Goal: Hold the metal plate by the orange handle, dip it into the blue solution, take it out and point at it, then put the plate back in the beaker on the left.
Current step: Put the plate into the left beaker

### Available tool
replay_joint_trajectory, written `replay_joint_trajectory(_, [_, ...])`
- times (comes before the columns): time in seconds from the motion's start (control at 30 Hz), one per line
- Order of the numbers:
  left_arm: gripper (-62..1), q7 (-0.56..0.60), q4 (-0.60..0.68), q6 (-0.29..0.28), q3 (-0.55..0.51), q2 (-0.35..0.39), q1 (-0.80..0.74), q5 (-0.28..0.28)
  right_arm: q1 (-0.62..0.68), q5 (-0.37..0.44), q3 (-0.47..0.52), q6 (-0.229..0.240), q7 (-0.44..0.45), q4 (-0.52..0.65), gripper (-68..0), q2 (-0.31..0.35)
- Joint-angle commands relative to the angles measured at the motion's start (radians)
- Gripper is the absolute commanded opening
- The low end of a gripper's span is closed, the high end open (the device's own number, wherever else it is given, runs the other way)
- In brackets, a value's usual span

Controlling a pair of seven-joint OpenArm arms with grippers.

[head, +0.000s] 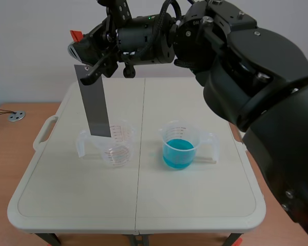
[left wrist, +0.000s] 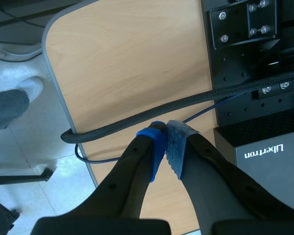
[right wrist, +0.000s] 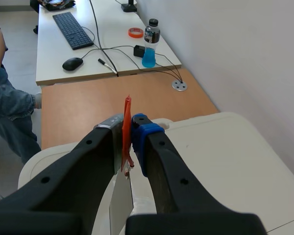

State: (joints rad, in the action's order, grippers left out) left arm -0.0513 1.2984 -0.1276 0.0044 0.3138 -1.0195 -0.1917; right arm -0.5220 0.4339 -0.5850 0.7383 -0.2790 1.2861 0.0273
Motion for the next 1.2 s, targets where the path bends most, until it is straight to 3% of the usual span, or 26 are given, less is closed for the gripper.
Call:
replay_joint_trajectory(0.0, [-58.2, 0.002, 0.016, -0.002, -0.003, 0.0, -0.01, -0.006, -0.026, 0.01, 0.001, 0.007, 0.033, -0.005, -66.0, -0.005])
replay_joint_trajectory(0.3, [-58.2, 0.002, 0.016, -0.002, -0.003, 0.0, -0.01, -0.006, -0.026, -0.043, 0.001, 0.007, 0.101, -0.056, -66.0, -0.005])
replay_joint_trajectory(0.83, [-58.2, 0.002, 0.016, -0.002, -0.003, 0.0, -0.01, -0.006, -0.021, -0.047, -0.001, 0.007, 0.198, -0.185, -66.0, -0.005])
replay_joint_trajectory(1.17, [-58.2, -0.001, 0.016, -0.002, -0.003, 0.011, -0.008, -0.006, -0.018, -0.054, -0.061, 0.007, 0.248, -0.257, -66.0, -0.005])
